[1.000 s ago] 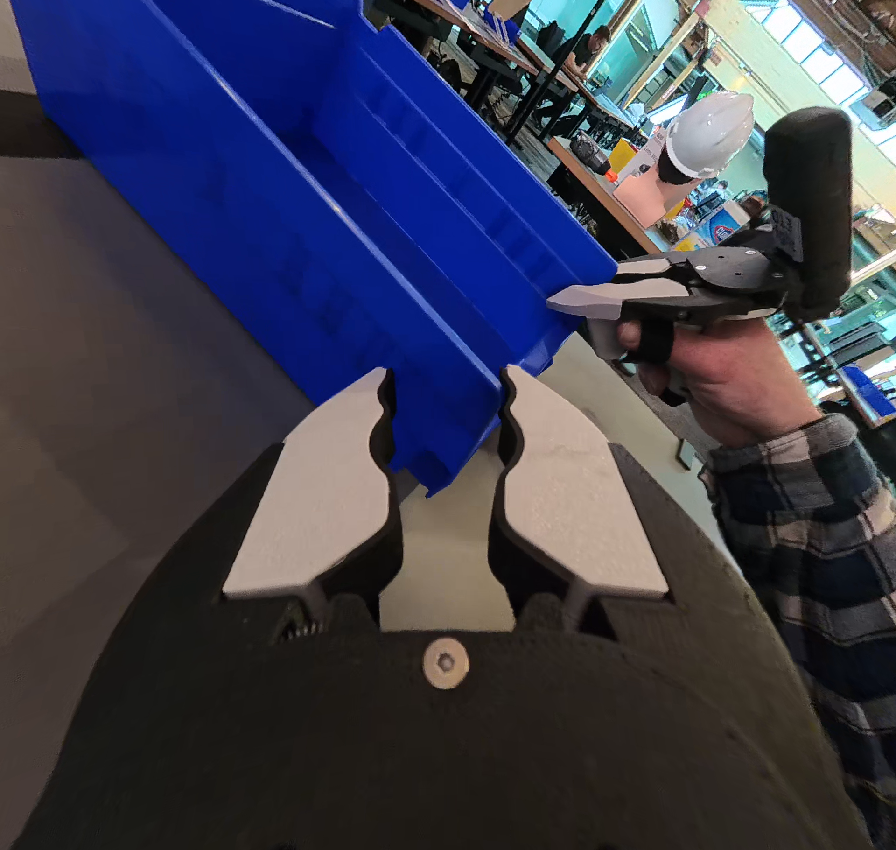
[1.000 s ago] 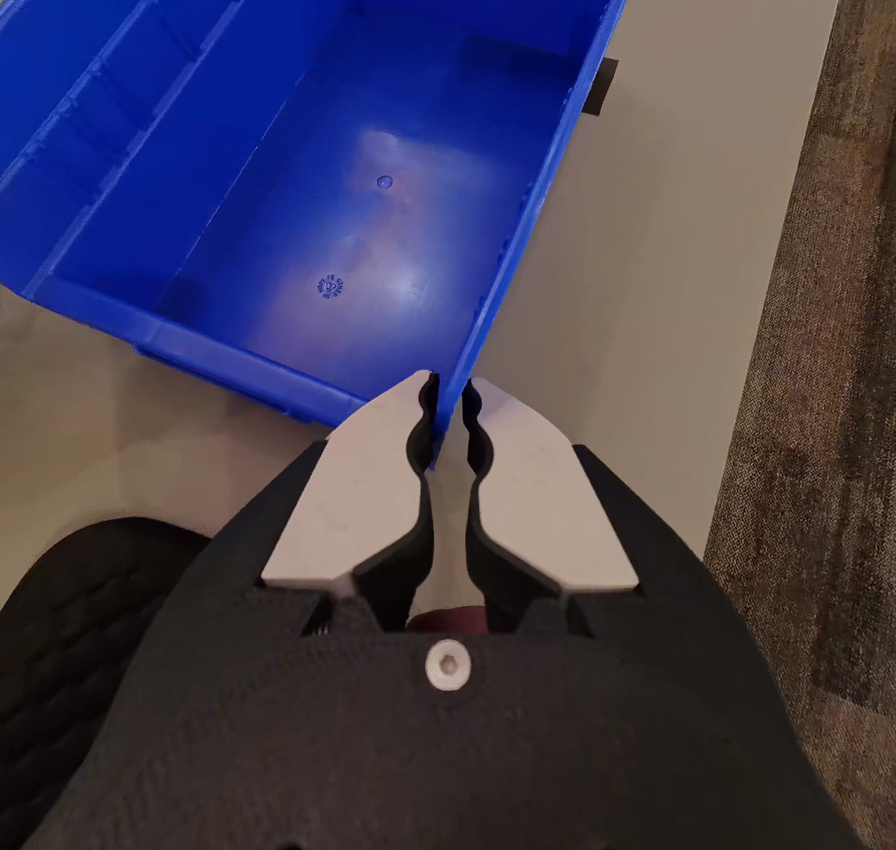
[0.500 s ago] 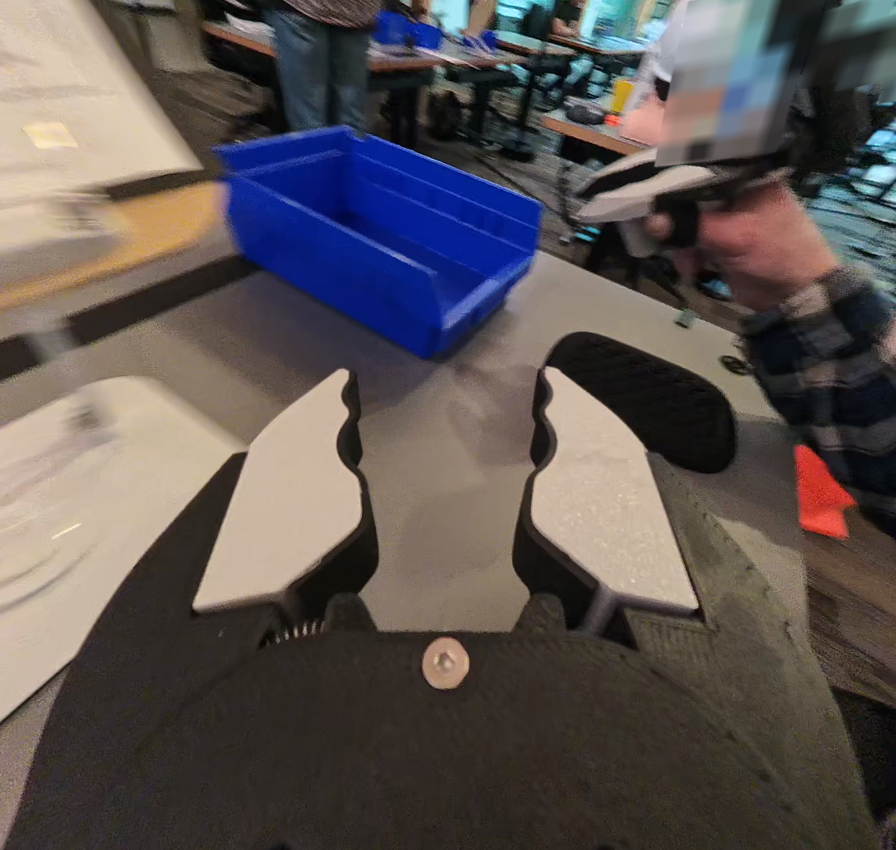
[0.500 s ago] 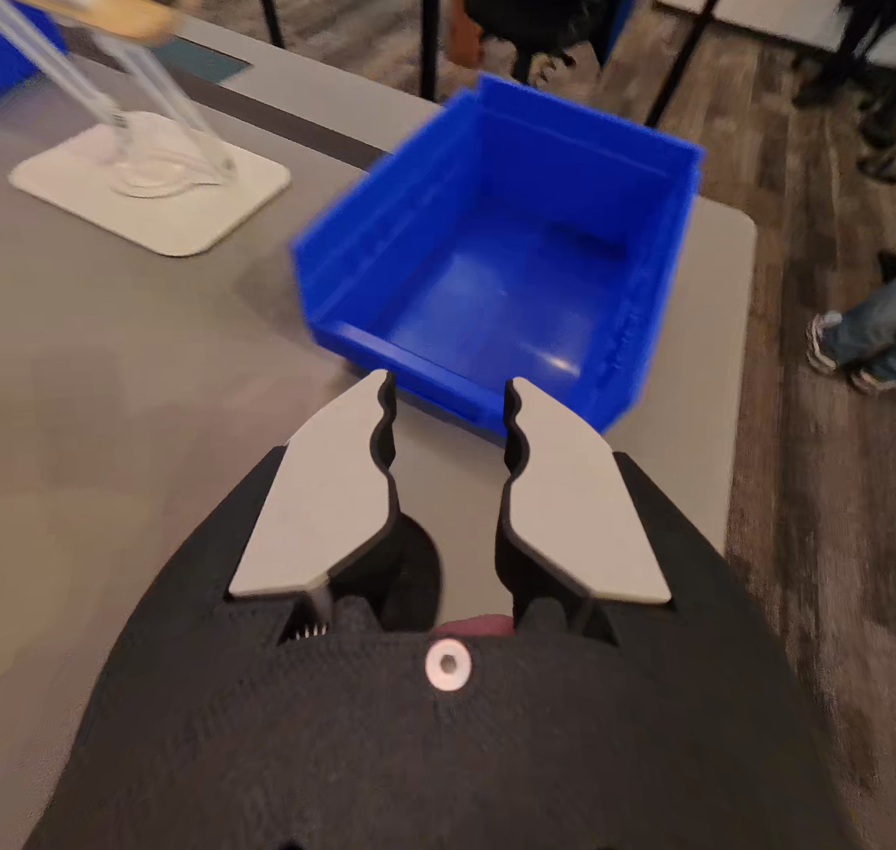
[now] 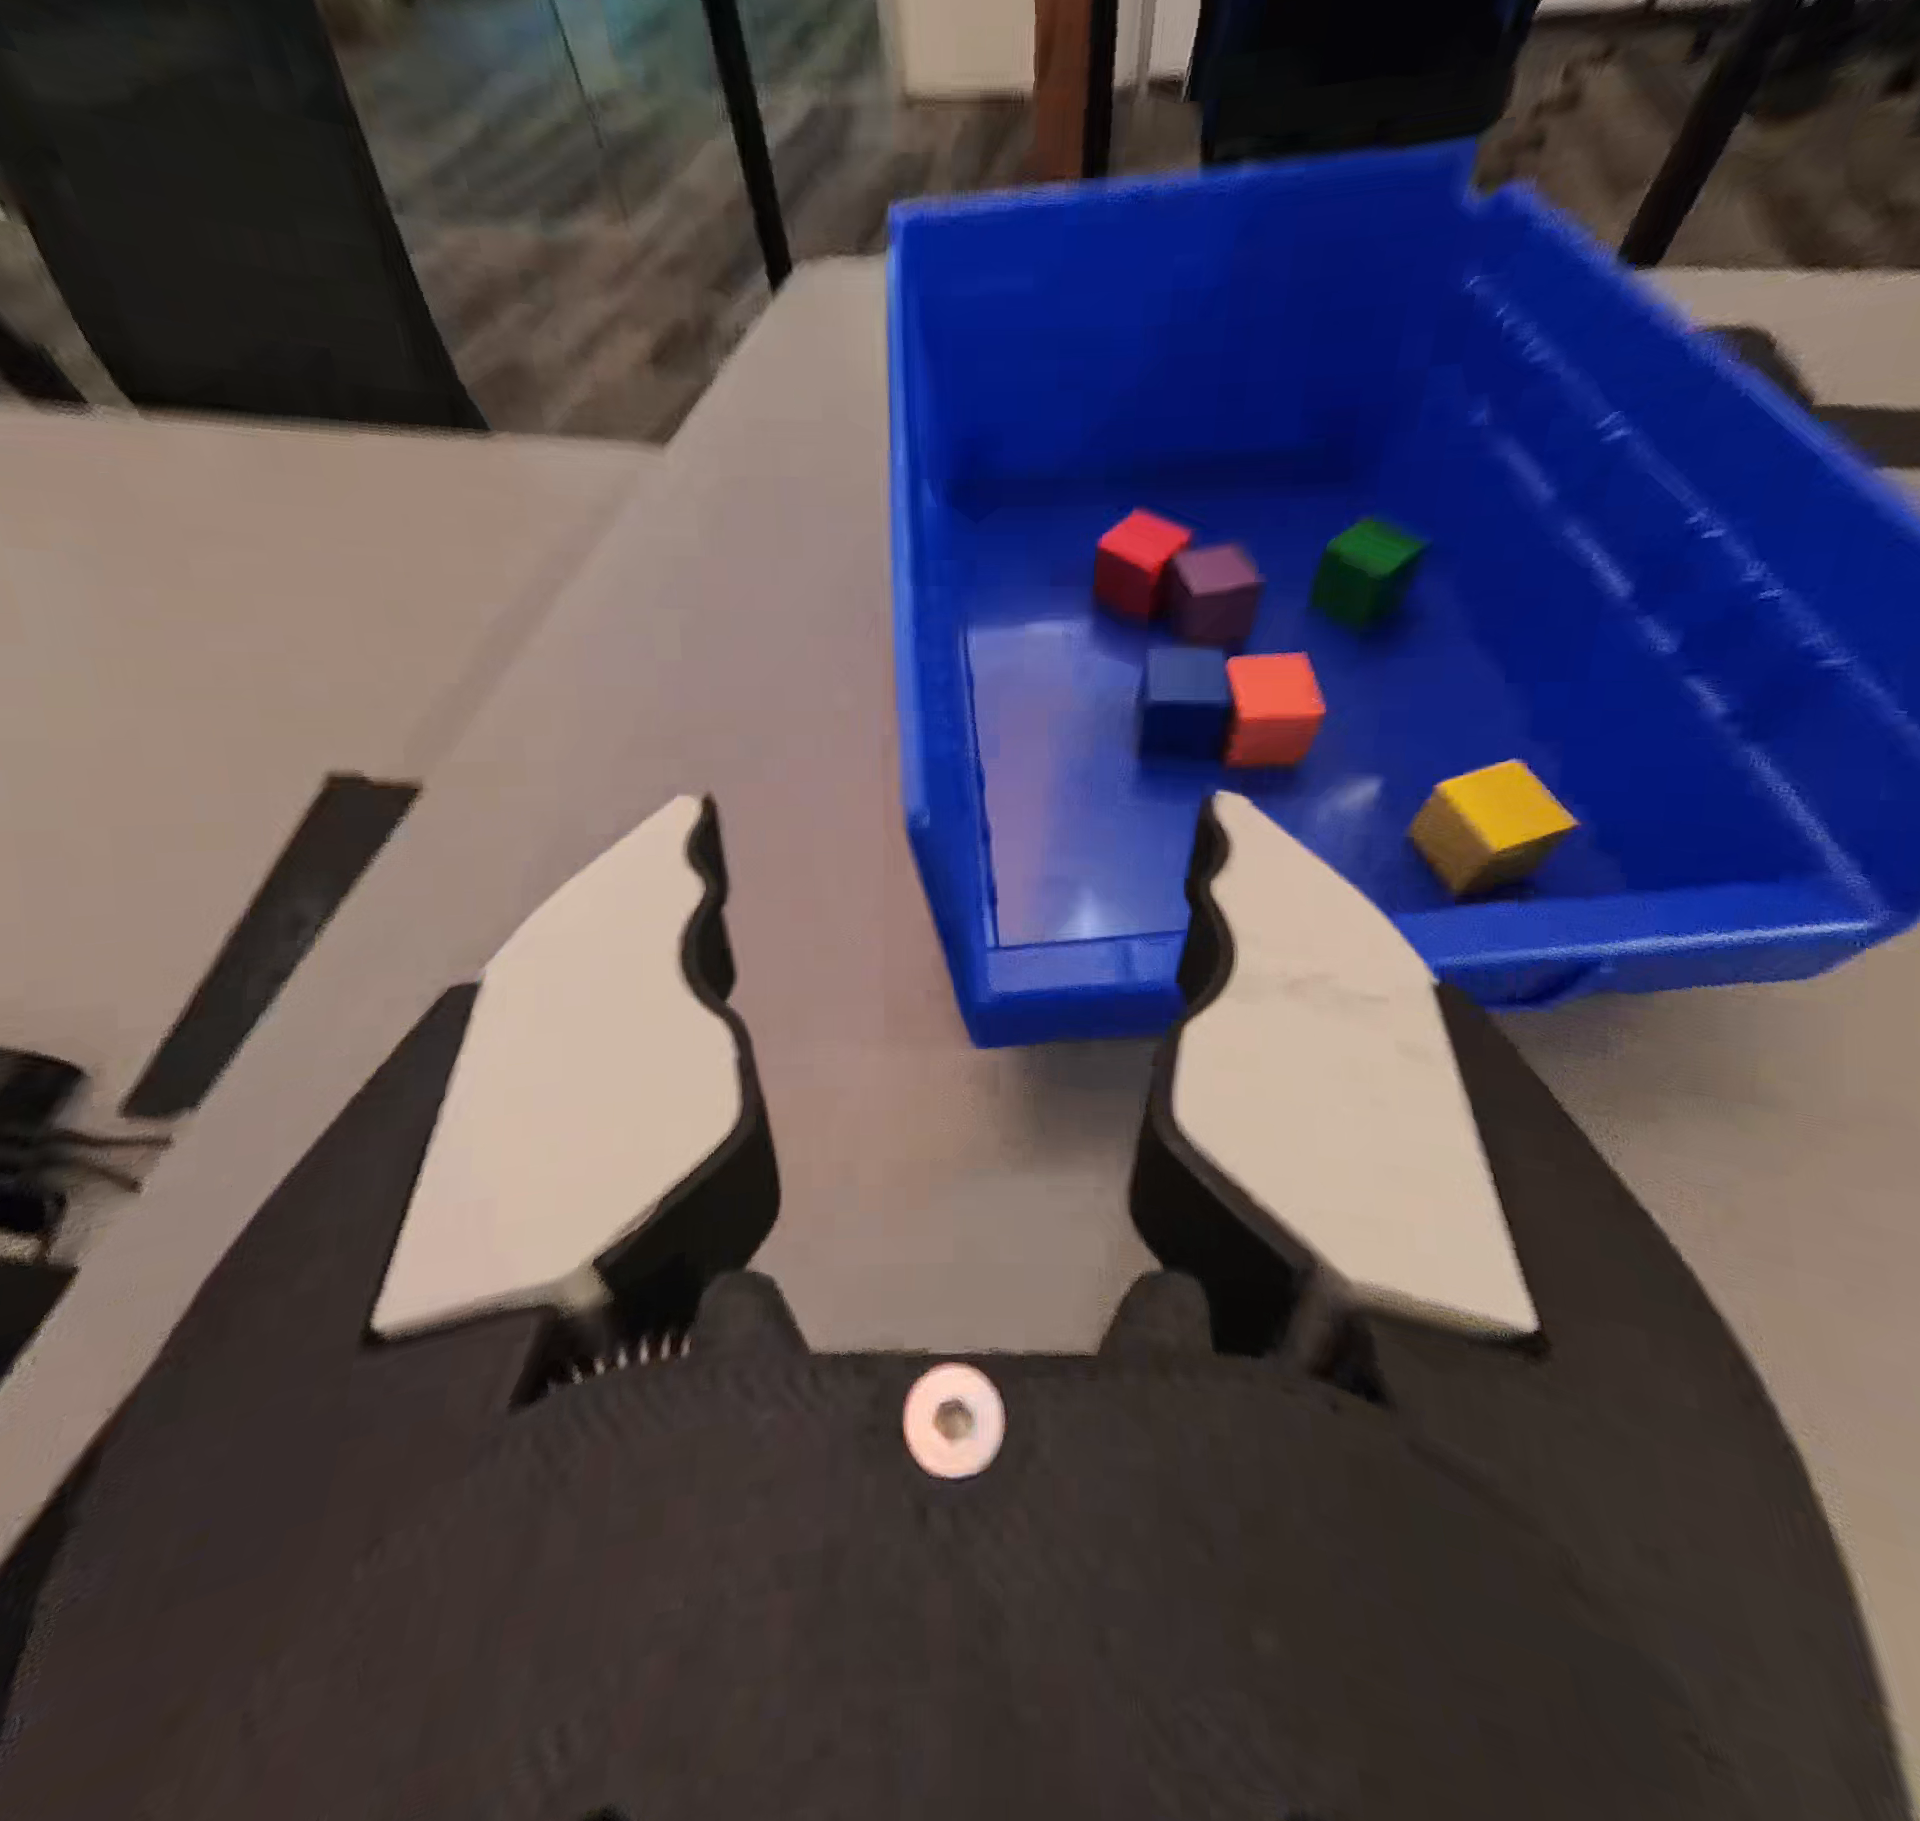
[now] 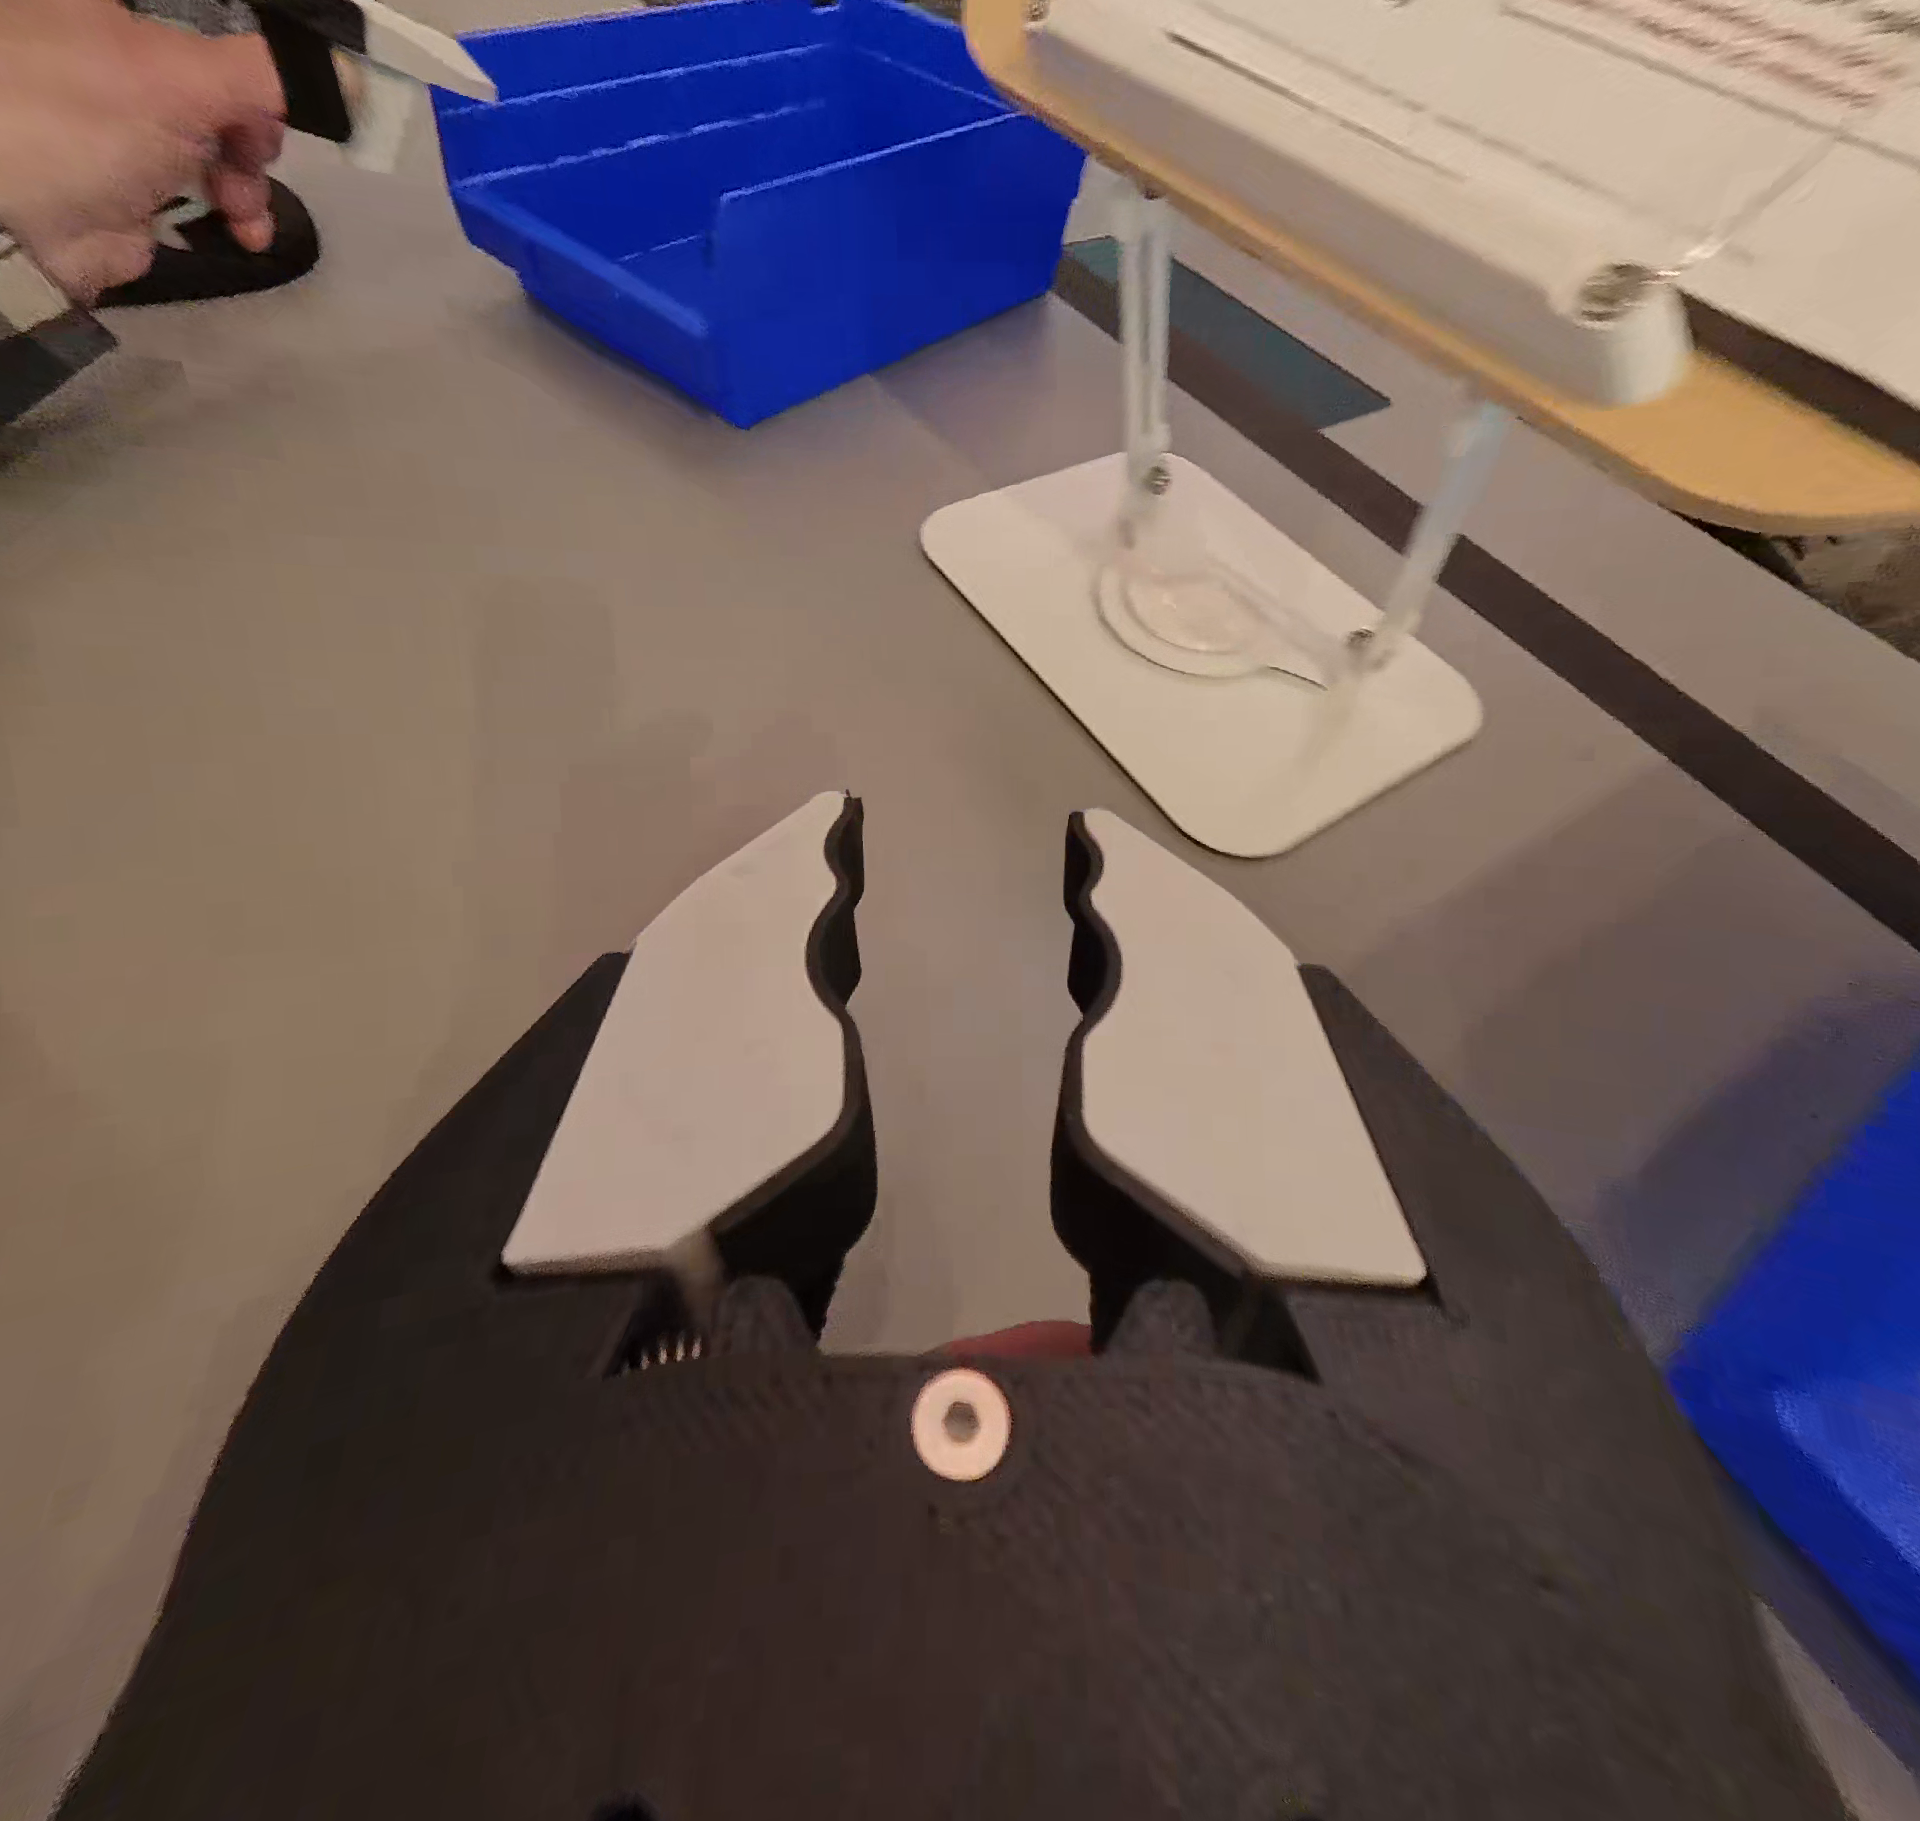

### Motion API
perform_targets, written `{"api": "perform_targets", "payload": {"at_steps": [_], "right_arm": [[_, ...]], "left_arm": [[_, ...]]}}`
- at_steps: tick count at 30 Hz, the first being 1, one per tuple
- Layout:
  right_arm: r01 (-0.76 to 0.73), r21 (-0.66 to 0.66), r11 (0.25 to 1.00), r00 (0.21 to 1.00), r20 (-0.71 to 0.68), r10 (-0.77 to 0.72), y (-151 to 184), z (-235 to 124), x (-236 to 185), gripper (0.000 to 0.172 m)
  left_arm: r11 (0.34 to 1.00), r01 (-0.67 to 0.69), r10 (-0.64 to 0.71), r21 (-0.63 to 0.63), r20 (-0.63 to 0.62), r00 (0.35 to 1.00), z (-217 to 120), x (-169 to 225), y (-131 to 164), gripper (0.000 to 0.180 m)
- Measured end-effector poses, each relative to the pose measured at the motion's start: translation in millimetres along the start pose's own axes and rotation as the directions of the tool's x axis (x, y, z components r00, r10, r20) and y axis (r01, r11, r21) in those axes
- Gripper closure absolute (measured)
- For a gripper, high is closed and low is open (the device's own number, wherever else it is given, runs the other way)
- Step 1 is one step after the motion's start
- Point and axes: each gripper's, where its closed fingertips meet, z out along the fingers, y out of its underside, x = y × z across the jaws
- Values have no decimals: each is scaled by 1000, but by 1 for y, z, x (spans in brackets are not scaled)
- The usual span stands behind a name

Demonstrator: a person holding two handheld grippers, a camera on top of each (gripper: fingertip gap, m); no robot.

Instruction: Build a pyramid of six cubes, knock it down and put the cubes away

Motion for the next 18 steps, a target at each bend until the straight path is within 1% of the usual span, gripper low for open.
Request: {"api": "perform_targets", "payload": {"at_steps": [1, 2, 3, 4, 5, 8, 9, 10, 13, 18], "right_arm": [[2, -6, 1000, 1000, 13, -2, 0, 10, -5, 134], [-2, -14, 1000, 1000, 24, 2, 1, 20, -9, 134], [-10, -21, 1000, 999, 35, 10, 3, 28, -13, 134], [-16, -27, 999, 999, 49, 18, 6, 35, -16, 134], [-17, -36, 999, 998, 59, 19, 8, 40, -19, 134], [0, -62, 998, 998, 59, 3, 16, 49, -20, 135], [2, -65, 998, 998, 60, 2, 18, 50, -19, 135], [4, -63, 998, 998, 59, -1, 19, 51, -18, 136], [1, -52, 999, 998, 61, 2, 21, 51, -14, 137], [6, -66, 998, 998, 68, -1, 31, 53, -10, 137]], "left_arm": [[1000, 12, -12, -22, 11, 1000, 7, -5, 5, 91], [1000, -9, 10, -27, 43, 999, 12, -11, 8, 92], [999, -24, 25, -28, 47, 999, 18, -14, 9, 102], [999, 0, 1, -39, 13, 1000, 24, -11, 12, 113], [997, 22, -24, -71, -37, 999, 31, -6, 16, 124], [988, 2, -19, -155, -107, 994, 48, 1, 27, 154], [989, 16, -35, -144, -130, 991, 50, 2, 24, 170], [989, 19, -38, -148, -128, 991, 53, 0, 23, 177], [985, 19, -43, -172, -140, 989, 62, -7, 20, 178], [979, 66, -95, -192, -147, 985, 81, -25, 13, 179]]}}
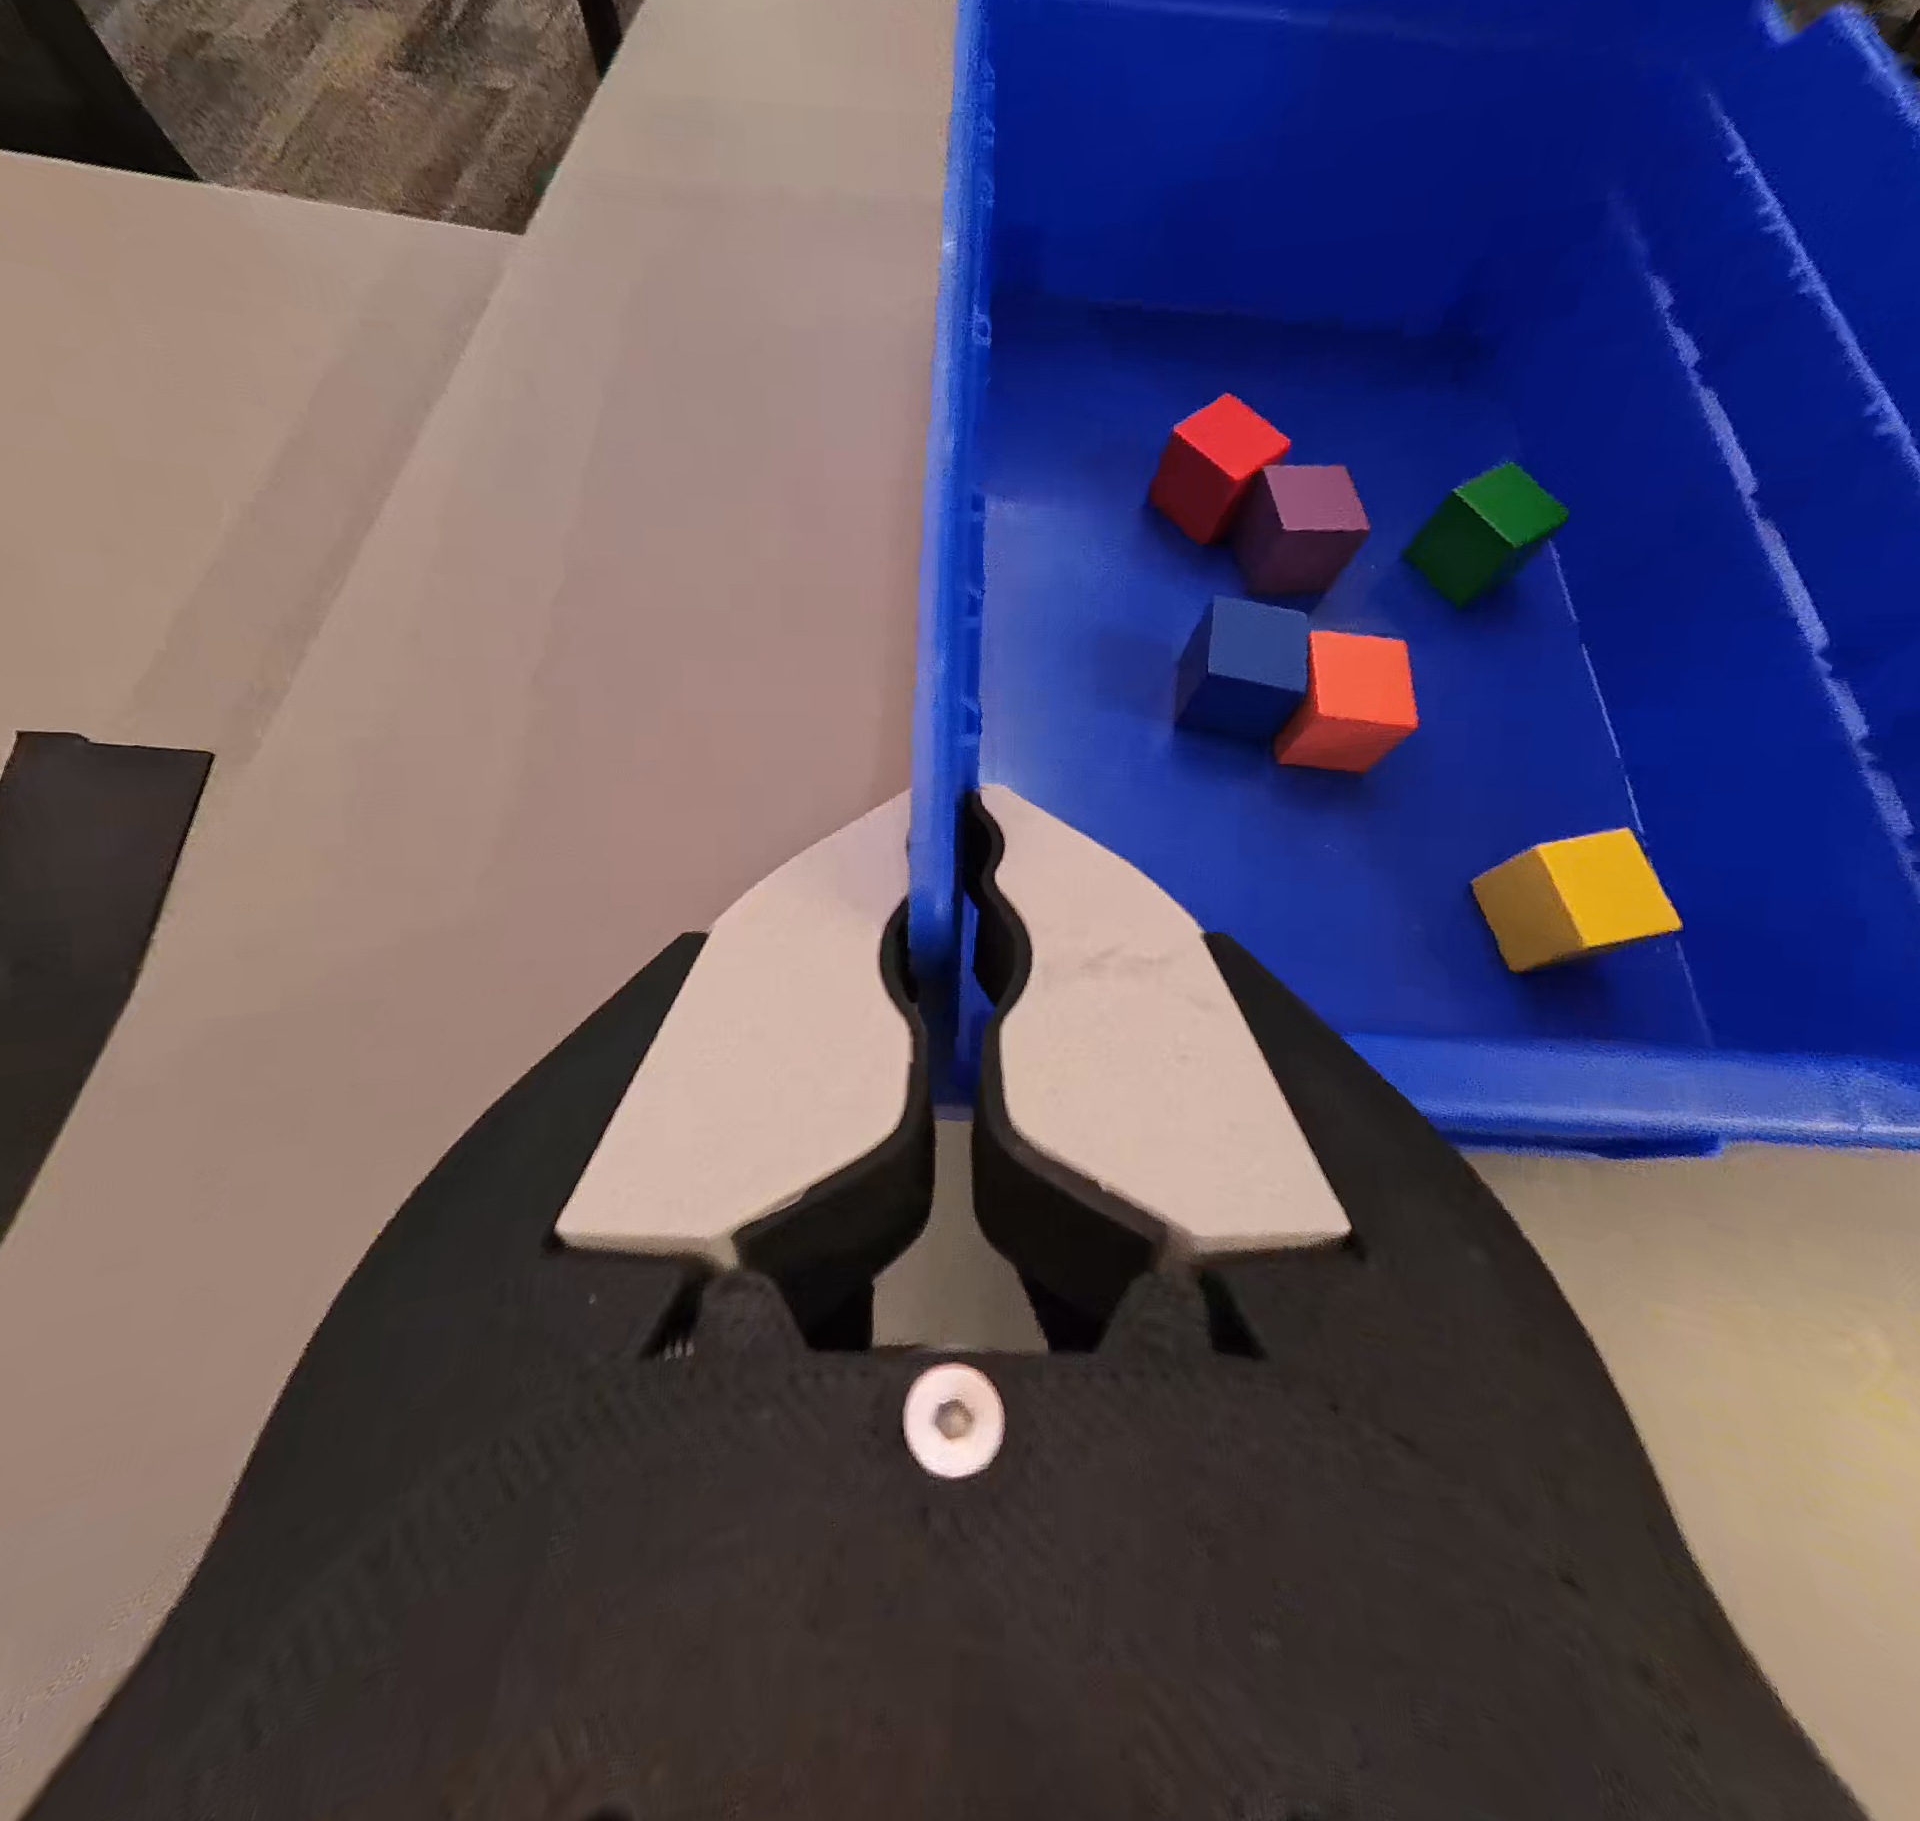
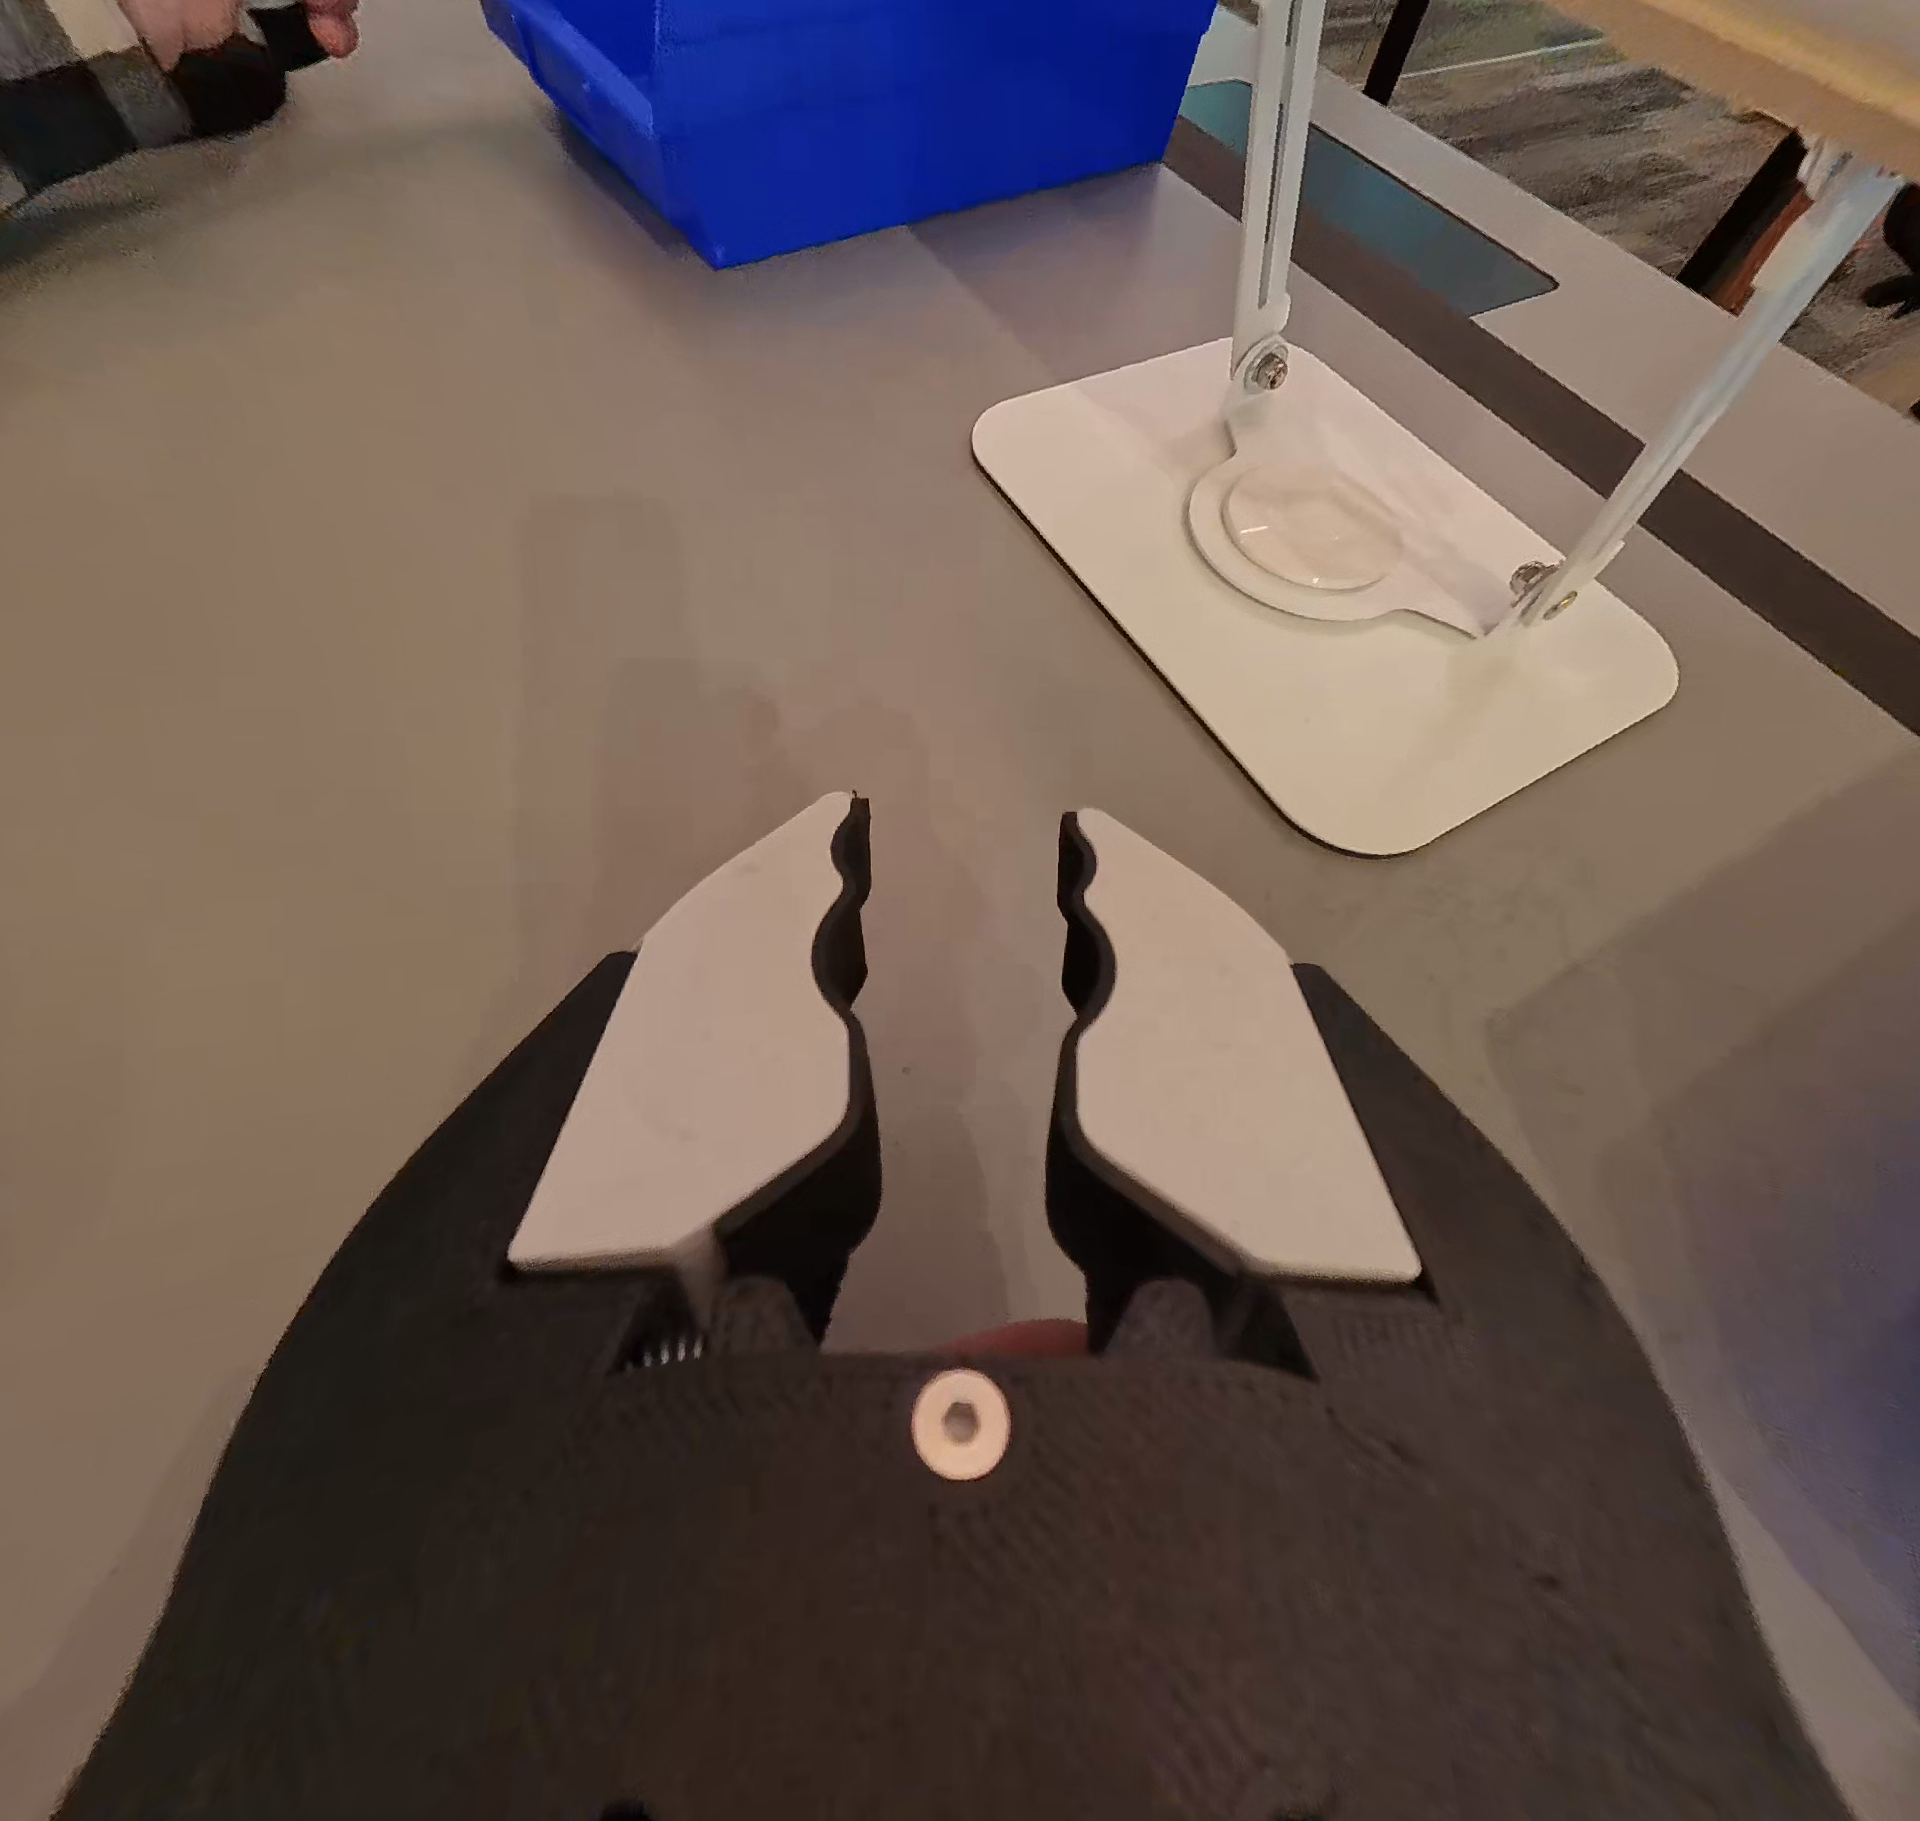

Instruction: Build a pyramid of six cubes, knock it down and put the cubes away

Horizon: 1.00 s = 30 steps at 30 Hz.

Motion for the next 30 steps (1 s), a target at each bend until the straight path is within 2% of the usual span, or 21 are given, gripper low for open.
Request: {"api": "perform_targets", "payload": {"at_steps": [5, 7, 9, 11, 15, 18, 20, 23, 27, 30], "right_arm": [[-8, -8, 1000, 1000, -17, 8, 9, -2, 6, 133], [-17, -14, 1000, 999, -32, 16, 12, -2, 11, 130], [-27, -20, 999, 998, -50, 26, 15, -1, 16, 127], [-34, -19, 999, 997, -65, 32, 16, 0, 19, 125], [-36, -14, 999, 997, -72, 35, 11, 6, 23, 119], [-43, -19, 999, 998, -38, 42, 3, 14, 18, 113], [-25, -40, 999, 999, -23, 24, -2, 21, 15, 108], [-1, -43, 999, 1000, -12, 0, -16, 33, 16, 104], [-35, 11, 999, 999, 12, 35, -36, 53, 27, 105], [-45, 40, 998, 999, 16, 44, -40, 68, 34, 107]], "left_arm": [[1000, 3, -3, 10, -18, 1000, 3, -2, -2, 178], [998, 33, -35, 49, 33, 999, -5, -11, -9, 126], [996, 15, -20, 86, 58, 998, -21, -11, -18, 109], [990, -48, 39, 132, 66, 997, -41, 4, -29, 105], [944, -210, 235, 256, -72, 969, -73, 87, -52, 117], [887, -333, 401, 320, -178, 899, -87, 164, -53, 113], [861, -372, 477, 348, -295, 828, -97, 220, -39, 112], [832, -409, 543, 374, -400, 739, -100, 285, -15, 107], [798, -478, 603, 367, -466, 648, -80, 345, 15, 103], [763, -529, 646, 372, -471, 601, -54, 369, 30, 102]]}}
